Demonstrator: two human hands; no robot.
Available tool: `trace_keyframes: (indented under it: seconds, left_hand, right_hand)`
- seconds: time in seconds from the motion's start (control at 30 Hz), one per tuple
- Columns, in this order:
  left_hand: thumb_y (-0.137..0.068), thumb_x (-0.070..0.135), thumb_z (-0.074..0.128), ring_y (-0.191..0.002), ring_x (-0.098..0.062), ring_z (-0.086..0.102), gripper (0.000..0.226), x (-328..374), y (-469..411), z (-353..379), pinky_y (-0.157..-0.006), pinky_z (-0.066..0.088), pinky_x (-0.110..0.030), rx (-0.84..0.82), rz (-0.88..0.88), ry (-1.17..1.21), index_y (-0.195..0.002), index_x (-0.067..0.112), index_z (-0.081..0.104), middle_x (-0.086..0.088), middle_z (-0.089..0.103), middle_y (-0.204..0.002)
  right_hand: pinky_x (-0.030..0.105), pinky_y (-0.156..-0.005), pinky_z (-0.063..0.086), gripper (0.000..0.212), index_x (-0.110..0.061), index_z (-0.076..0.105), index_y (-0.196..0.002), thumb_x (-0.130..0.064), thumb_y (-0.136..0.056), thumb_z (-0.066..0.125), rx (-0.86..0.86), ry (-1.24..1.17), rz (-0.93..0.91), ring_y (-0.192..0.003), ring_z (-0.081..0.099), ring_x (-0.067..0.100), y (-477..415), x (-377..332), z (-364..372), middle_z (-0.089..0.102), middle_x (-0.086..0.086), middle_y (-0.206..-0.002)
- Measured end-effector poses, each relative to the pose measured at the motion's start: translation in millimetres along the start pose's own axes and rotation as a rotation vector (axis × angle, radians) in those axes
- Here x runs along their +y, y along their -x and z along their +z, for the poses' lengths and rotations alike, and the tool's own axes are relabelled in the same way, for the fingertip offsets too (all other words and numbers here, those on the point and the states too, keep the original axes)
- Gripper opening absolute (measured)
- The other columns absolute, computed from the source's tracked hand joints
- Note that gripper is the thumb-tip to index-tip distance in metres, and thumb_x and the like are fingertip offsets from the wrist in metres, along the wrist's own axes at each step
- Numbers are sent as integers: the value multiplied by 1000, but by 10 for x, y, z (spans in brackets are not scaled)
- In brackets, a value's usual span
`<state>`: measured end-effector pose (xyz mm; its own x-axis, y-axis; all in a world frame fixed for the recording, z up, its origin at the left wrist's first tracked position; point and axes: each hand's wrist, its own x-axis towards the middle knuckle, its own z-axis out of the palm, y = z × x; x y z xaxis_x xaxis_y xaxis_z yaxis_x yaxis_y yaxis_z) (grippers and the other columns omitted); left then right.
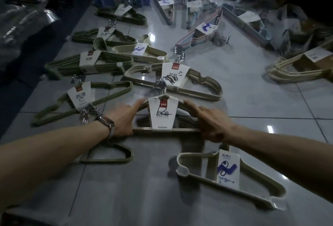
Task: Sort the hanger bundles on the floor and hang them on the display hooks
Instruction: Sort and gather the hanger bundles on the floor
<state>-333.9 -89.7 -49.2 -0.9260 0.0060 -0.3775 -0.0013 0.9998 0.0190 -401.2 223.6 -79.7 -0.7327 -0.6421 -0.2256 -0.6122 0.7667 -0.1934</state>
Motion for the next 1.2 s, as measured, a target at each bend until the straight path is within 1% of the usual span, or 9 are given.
trace_keyframes:
  seconds: [0.33,0.43,0.5,0.57,0.63,0.77,0.93,1.07,1.2]
  left_hand:
    - [-70,36,87,-85,-24,59,120,1,73,143,-74,56,-41,-89,107,-71,-154,38,1,-5,63,-105]
    - [-65,45,91,-99,-24,59,129,-24,69,117,-85,55,-42,-186,114,-10,-157,38,0,-6,62,-122]
    - [-62,63,89,-118,-26,58,129,-22,32,6,-99,51,-41,-265,122,84,-159,36,8,-6,57,-139]
    - [-74,78,69,-122,-25,57,106,-6,-68,-177,-101,46,-35,-251,86,244,-158,30,26,-6,56,-144]
    - [-92,71,53,-109,-21,60,76,-5,-250,-344,-92,47,-32,-118,24,340,-151,25,41,-6,61,-135]
    - [-98,31,63,-111,-24,61,49,-64,-675,-568,-92,54,-38,90,-77,196,-143,19,51,-8,62,-128]
    - [-91,3,54,-130,-29,51,61,-108,-1082,-556,-102,48,-41,118,-32,62,-150,16,44,-10,53,-143]
    - [-88,-6,55,-131,-30,50,69,-73,-1335,-341,-107,46,-43,135,21,47,-152,16,42,-10,52,-145]
    - [-96,0,55,-112,-28,57,52,-37,-1480,-100,-91,51,-39,147,74,102,-144,20,50,-10,57,-129]
  right_hand:
    - [45,-87,58,122,-37,-21,-158,-38,-85,76,-143,93,-27,-103,64,32,262,-27,5,58,11,-138]
    - [41,-97,52,99,-45,-6,-159,-75,-88,56,-233,3,-47,-117,63,30,202,24,-189,53,6,-152]
    - [39,-92,52,76,-45,14,-159,-73,-96,46,-165,-88,-49,-114,63,22,189,32,-349,57,3,-148]
    - [36,-84,50,58,-38,34,-155,-62,-103,44,-25,-87,-16,-106,59,14,106,89,-442,61,2,-140]
    - [41,-87,53,49,-30,44,-147,-53,-104,46,53,-58,87,-111,60,21,-43,149,-469,60,4,-140]
    - [47,-95,54,51,-23,50,-140,-36,-92,60,1,0,287,-125,57,34,-341,216,-460,54,5,-143]
    - [43,-104,48,67,-18,40,-154,-27,-92,63,-124,-27,349,-133,54,34,-639,347,-429,53,11,-150]
    - [44,-103,42,42,-19,53,-136,-30,-95,60,-132,58,354,-124,57,33,-715,448,-245,56,11,-136]
    - [35,-76,45,18,-21,72,-112,-27,-99,61,15,115,320,-107,67,36,-699,497,-205,70,10,-119]
